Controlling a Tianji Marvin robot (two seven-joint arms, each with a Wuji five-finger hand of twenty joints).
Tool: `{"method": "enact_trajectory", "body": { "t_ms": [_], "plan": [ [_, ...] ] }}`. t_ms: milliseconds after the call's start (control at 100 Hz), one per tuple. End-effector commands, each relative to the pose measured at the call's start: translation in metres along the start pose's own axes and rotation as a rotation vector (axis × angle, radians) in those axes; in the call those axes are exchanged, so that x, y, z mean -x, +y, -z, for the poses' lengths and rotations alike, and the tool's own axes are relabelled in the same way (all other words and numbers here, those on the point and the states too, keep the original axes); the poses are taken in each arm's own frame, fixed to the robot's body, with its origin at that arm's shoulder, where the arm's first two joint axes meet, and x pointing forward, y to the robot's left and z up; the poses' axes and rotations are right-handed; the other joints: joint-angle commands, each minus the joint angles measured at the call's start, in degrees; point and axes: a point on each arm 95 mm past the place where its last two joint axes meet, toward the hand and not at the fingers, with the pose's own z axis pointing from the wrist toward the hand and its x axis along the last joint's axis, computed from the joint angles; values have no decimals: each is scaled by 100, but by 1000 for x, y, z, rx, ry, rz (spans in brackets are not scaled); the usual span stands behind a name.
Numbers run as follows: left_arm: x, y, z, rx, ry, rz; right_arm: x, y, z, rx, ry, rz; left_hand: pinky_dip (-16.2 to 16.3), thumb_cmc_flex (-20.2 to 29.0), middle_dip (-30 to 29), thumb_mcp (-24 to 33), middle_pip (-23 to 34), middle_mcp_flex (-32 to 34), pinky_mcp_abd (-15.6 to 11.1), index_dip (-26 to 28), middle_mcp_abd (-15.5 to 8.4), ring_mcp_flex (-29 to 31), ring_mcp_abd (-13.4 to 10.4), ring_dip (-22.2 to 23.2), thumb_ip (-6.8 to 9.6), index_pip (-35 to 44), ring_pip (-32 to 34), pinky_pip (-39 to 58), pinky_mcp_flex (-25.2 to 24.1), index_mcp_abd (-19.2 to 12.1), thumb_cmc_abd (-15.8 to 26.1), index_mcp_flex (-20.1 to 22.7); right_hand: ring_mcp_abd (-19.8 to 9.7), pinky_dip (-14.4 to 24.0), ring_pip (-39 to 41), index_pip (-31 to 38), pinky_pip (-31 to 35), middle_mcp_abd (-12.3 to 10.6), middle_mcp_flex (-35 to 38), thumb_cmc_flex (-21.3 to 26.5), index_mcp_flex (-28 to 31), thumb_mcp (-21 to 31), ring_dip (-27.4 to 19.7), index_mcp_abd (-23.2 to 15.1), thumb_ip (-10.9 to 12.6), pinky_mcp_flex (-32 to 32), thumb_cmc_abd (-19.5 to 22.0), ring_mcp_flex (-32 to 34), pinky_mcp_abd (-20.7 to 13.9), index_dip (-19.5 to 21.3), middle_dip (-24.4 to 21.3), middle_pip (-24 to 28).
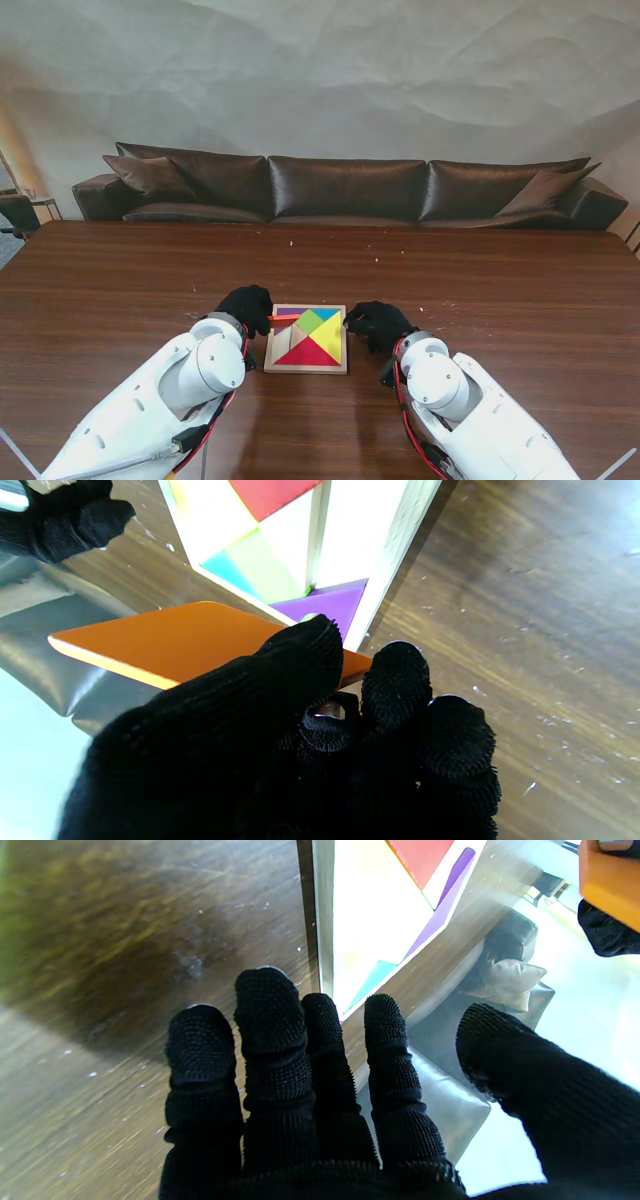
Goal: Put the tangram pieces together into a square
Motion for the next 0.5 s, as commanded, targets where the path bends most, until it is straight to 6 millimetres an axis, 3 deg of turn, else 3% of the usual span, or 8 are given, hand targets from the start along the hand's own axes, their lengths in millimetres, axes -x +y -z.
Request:
{"method": "enact_trajectory", "body": {
  "t_ms": [0,170,490],
  "plan": [
    [-8,8,-2,15,5,6,-2,-4,0,-15,6,-4,125,59,105,637,230,263,9,55,-43,274,233,-52,417,419,306,427,160,112,107,487,46,165,88,86,190,129,-140,-41,-75,-104,-26,9,169,-797,98,-116,67,-35,-71,80],
    [-12,17,-10,-25,4,-57,-2,-3,0,-14,6,-5,91,61,105,738,277,284,30,36,-35,286,288,-165,497,451,457,481,175,68,43,553,44,166,86,84,190,126,-141,-39,-79,-105,-26,10,169,-796,100,-114,72,-36,-71,79],
    [-11,23,-22,-62,9,-187,-2,-3,0,-8,8,-6,94,70,105,711,281,229,48,40,-22,217,312,-187,489,455,469,503,79,76,79,517,50,166,88,81,188,131,-140,-39,-86,-98,-25,6,168,-797,92,-118,76,-36,-71,79]
  ]
}}
